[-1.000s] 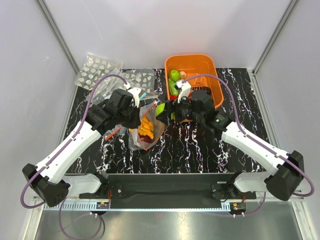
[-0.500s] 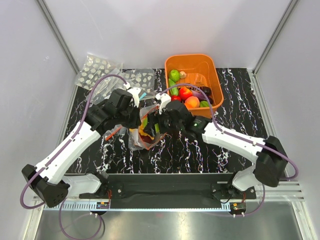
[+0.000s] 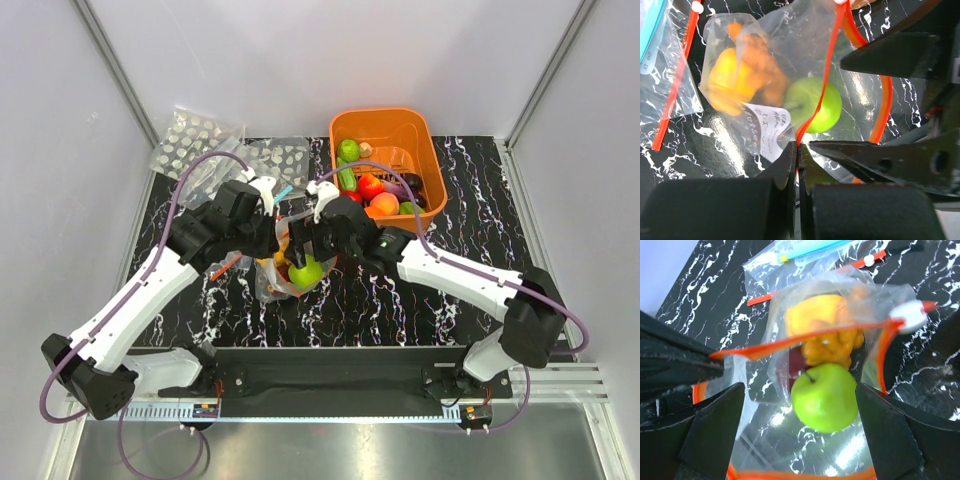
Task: Place the food in the zip-top bag and seal the zipper
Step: Place the fake fruit in the zipper food storage bag, then pick up the fake food from the bin.
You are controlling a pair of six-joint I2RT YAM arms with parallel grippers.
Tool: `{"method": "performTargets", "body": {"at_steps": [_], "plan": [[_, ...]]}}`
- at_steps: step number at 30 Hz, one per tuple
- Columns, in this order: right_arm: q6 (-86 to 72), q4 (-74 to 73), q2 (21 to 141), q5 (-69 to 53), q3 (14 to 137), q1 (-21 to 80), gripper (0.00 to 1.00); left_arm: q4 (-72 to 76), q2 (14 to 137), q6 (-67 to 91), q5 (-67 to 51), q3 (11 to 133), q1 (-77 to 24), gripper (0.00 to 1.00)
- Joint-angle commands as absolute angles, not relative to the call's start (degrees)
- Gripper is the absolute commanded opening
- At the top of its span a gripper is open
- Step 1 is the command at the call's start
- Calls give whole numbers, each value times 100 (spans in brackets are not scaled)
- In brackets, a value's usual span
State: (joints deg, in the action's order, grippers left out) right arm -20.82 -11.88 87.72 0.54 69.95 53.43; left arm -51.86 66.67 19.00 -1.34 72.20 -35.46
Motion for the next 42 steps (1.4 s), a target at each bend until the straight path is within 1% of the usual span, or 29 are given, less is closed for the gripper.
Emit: {"method": "performTargets", "body": {"at_steps": [1, 2, 4, 5, 11, 13, 15, 16, 19, 24, 25, 26, 28, 29, 31, 32, 33, 38, 42], "plan": [[-2136, -1335, 8385, 386, 7181, 5405, 97, -4878, 6478, 1907, -211, 7172, -3472, 0], [-2144, -1510, 8359, 456, 7224, 5414, 93, -4887, 6486, 1916, -202, 7154, -3446, 0], [-2241, -1704, 8288, 762, 7251, 5405, 88, -4887, 6451, 1916, -176, 7128, -3428, 0], [-2250, -1896, 8253, 886, 7303, 5414, 84, -4887, 6434, 1907, -167, 7119, -3410, 0], [-1837, -2749, 8261, 1871, 7899, 5309, 83, -4808, 6354, 1907, -132, 7023, -3340, 0], [-1749, -2856, 8376, 1864, 8050, 5160, 82, -4764, 6346, 1907, -193, 6996, -3322, 0], [-1740, -2883, 8420, 1723, 8182, 4800, 80, -4737, 6337, 1907, -255, 6979, -3305, 0], [-1740, -2848, 8437, 1470, 8209, 4634, 77, -4729, 6320, 1899, -264, 6979, -3313, 0], [-1723, -2699, 8551, 1135, 8314, 3904, 74, -4737, 6293, 1881, -290, 6987, -3305, 0], [-1539, -2602, 9403, 809, 9016, 2876, 74, -4781, 6337, 1907, -246, 7040, -3313, 0], [-1555, -2575, 9570, 782, 9148, 2752, 73, -4781, 6346, 1916, -255, 7031, -3305, 0], [-1538, -2566, 9928, 756, 9419, 2638, 67, -4764, 6346, 1942, -255, 7023, -3305, 0], [-1573, -2558, 10308, 581, 9745, 2322, 62, -4764, 6363, 1960, -255, 7005, -3305, 0], [-1565, -2592, 10710, 545, 10173, 2251, 55, -4764, 6372, 1986, -255, 6996, -3305, 0], [-1529, -2759, 11125, 606, 10650, 2110, 53, -4764, 6416, 1995, -246, 7005, -3305, 0], [-1521, -2821, 11545, 624, 11157, 2066, 51, -4764, 6433, 1995, -246, 7005, -3305, 0], [-1529, -2865, 11749, 641, 11406, 2022, 49, -4781, 6468, 1995, -237, 7014, -3305, 0], [-1722, -3164, 13110, 501, 13030, 1697, 45, -4755, 6504, 2004, -150, 6996, -3305, 0], [-1977, -3050, 13745, 387, 13640, 1591, 45, -4737, 6495, 2013, -158, 7014, -3305, 0]]}}
